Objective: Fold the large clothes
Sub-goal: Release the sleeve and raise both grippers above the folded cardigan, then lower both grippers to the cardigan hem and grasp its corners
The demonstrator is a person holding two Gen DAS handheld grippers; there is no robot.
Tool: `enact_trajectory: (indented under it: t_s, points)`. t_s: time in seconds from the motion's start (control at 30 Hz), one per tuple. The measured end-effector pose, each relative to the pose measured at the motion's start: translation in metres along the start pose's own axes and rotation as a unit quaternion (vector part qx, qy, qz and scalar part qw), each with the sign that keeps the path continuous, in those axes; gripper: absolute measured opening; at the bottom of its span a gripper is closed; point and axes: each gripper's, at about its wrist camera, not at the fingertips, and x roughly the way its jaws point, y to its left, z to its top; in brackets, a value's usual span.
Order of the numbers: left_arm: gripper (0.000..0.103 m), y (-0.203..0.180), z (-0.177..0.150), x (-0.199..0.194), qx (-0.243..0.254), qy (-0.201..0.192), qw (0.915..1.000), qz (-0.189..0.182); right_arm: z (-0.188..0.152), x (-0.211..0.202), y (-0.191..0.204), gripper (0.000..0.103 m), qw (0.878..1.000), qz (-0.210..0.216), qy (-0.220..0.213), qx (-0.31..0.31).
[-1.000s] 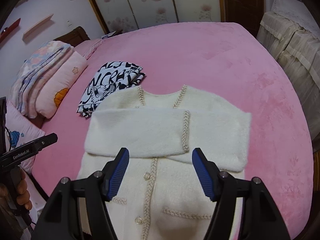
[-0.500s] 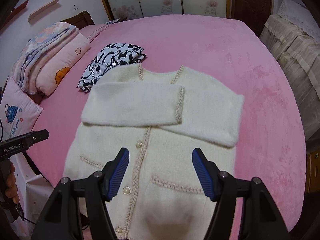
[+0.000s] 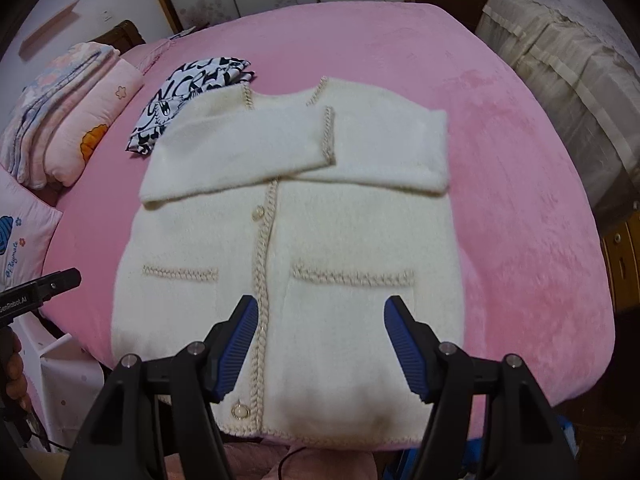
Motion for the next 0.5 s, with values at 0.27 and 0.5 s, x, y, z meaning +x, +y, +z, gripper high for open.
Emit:
enact_trajectory:
  t_s: [0.27, 0.5]
  points:
    - [0.063, 0.02, -0.032, 0.017, 0.002, 0.033, 0.9994, -0.008, -0.035, 0.003, -0.005, 0.066, 0.999, -0.019, 0.026, 0.033]
    - [0.063, 0.052, -0.066, 0.044, -0.012, 0.07, 0.9975, 0.002, -0.064, 0.017, -0.028, 0.066, 0.995, -0.03, 0.051, 0.077]
